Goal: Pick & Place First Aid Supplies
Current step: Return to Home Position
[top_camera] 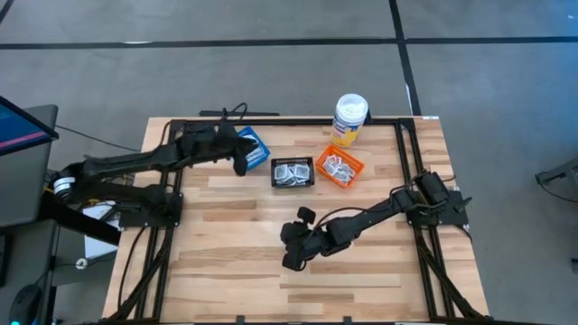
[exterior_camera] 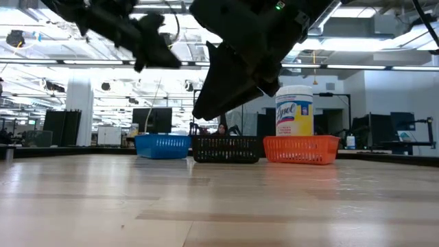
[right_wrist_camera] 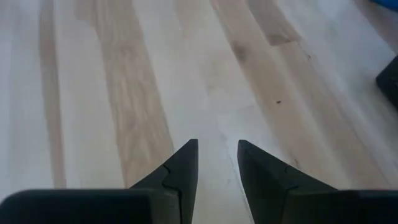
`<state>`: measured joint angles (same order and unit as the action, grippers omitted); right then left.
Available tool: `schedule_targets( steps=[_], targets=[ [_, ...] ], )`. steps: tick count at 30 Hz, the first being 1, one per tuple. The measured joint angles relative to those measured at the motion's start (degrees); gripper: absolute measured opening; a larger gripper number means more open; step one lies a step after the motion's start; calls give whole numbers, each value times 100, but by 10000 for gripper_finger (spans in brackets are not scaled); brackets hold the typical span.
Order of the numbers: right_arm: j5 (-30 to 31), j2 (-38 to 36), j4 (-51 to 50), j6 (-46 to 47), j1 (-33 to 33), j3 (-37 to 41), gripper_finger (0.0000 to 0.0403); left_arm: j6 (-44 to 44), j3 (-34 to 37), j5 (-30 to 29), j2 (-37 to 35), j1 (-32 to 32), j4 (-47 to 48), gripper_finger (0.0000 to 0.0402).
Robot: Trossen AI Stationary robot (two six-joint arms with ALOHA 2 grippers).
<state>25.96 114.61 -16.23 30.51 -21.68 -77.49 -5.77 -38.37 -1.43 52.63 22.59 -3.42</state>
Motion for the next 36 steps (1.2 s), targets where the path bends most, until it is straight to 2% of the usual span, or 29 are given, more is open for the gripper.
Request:
schedule_targets(
  steps=[4,8,11,14,22,25,30,36],
  targets=[
    [-525,-7,-3,-56,2,0,107,346,0,0,-494,-459,163,86],
    [-608,-360,-468,-68,-16,-2,107,356,0,2,-774,-906,579,86],
    [-335,-813,-1342,-64,-97,-1,107,361,0,2,-925,-1180,815,86],
    [439,-1363,-2011,-178,-228,3,107,358,64,1,-1148,-1338,890,86],
    [1909,-2454,-2644,-1793,-770,-2,107,337,841,0,-2349,-1482,858,86],
    [1991,-2631,-3174,-1802,-790,-4,107,337,1236,2,-2852,-1482,840,86],
    [1944,-2793,-4104,-702,-588,0,107,339,1935,107,-3490,-1482,777,86],
    [2002,-3048,-4302,-409,-675,2,107,388,2847,149,-3941,-1482,-264,86]
  ],
)
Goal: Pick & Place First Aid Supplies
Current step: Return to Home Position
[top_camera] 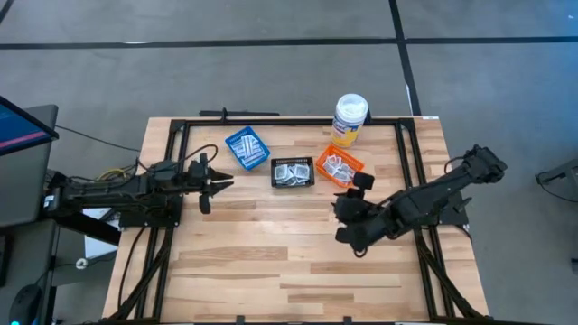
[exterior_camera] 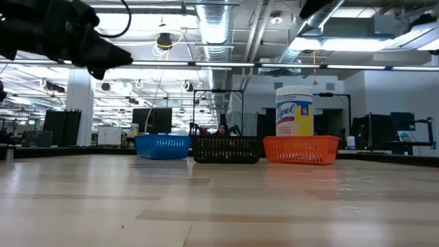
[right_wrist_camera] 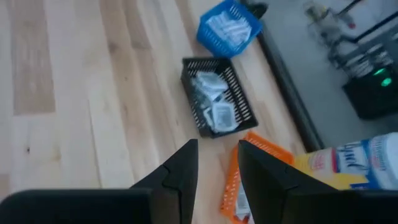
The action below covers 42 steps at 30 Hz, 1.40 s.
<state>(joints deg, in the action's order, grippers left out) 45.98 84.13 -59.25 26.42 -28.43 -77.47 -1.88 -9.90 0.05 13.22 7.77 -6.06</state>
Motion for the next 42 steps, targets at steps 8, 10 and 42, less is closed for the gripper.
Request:
schedule_targets(
  steps=[8,10,42],
  targets=[
    [606,-1169,961,-88,-562,1334,107,12,62,2,-500,1,-342,86],
    [559,-1632,1707,-158,-657,2060,107,15,62,2,-567,1,-346,86],
    [-3568,-5618,8360,-2608,1818,7702,107,594,56,2,-77,2,-1069,86]
  ],
)
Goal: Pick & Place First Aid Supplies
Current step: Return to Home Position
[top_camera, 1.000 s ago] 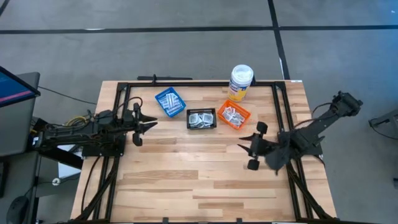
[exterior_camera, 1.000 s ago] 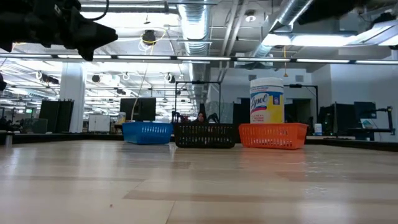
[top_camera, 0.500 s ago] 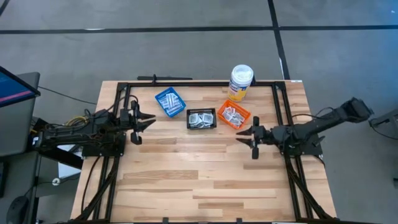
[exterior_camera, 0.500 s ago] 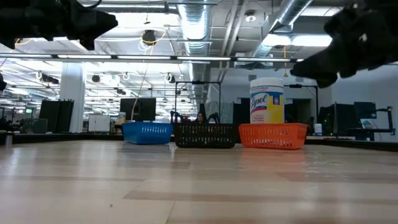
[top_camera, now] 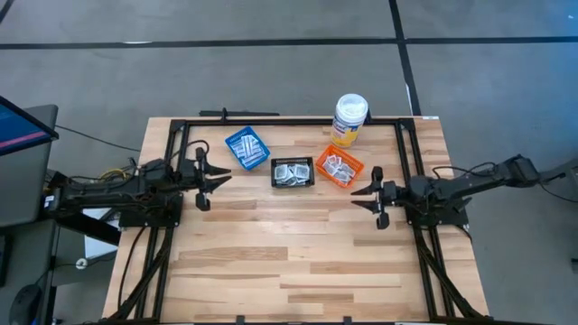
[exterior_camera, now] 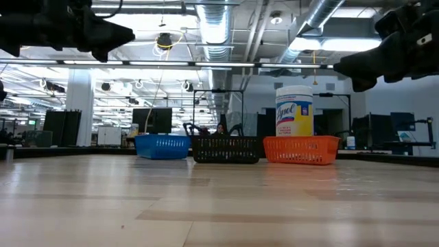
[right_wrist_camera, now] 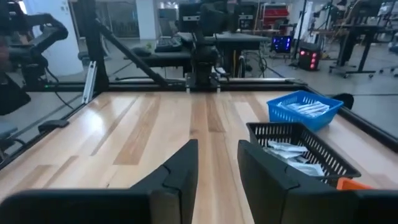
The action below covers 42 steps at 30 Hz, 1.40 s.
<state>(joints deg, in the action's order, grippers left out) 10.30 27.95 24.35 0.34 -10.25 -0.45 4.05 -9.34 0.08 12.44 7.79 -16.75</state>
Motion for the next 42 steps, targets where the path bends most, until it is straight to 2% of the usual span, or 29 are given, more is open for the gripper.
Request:
schedule_targets(
  steps=[5,10,16,22,28,32,42],
  targets=[
    [2,-585,-549,-56,-81,0,107,-60,0,0,398,0,4,86],
    [3,-1215,-1133,-178,-139,2,107,-503,0,2,588,0,-46,86],
    [2,-2030,-1977,-182,-139,4,107,-605,0,511,150,-2,-39,85],
    [0,-2638,-2195,-182,-139,7,107,-638,2,561,-463,-2,185,85],
    [2,-2766,-2195,-182,-139,9,107,-627,456,570,-749,0,175,85],
    [2,-2766,-2195,-182,-139,9,107,-628,903,566,-857,0,-417,85],
    [2,-2766,-2193,-183,-139,11,107,-527,898,555,-937,1,-564,85]
  ],
)
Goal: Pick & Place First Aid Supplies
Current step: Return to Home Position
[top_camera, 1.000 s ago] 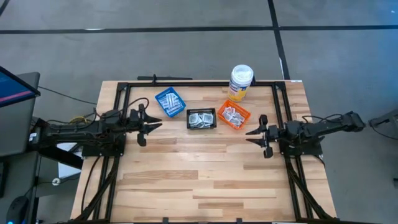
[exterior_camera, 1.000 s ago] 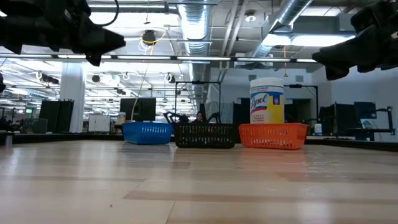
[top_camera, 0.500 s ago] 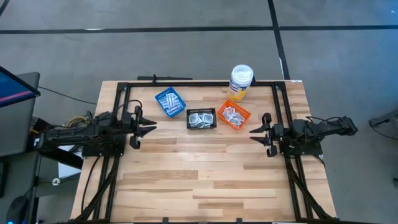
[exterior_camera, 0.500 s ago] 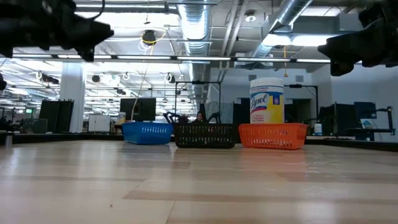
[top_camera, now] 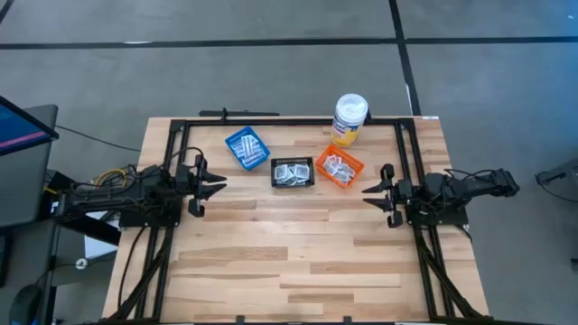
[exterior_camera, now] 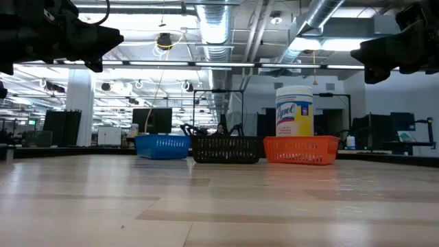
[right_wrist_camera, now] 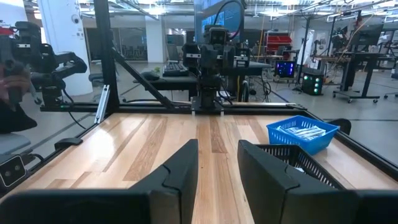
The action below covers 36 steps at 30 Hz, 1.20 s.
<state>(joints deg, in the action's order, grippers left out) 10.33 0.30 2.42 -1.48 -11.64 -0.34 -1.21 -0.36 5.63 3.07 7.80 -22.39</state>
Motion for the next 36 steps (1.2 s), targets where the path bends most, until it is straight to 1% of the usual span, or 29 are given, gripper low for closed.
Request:
schedule_targets(
  steps=[2,36],
  targets=[
    [0,0,-2,1,0,0,107,117,0,0,2,1,-8,85],
    [2,0,0,1,2,4,107,138,0,0,8,1,-63,85]
  ],
)
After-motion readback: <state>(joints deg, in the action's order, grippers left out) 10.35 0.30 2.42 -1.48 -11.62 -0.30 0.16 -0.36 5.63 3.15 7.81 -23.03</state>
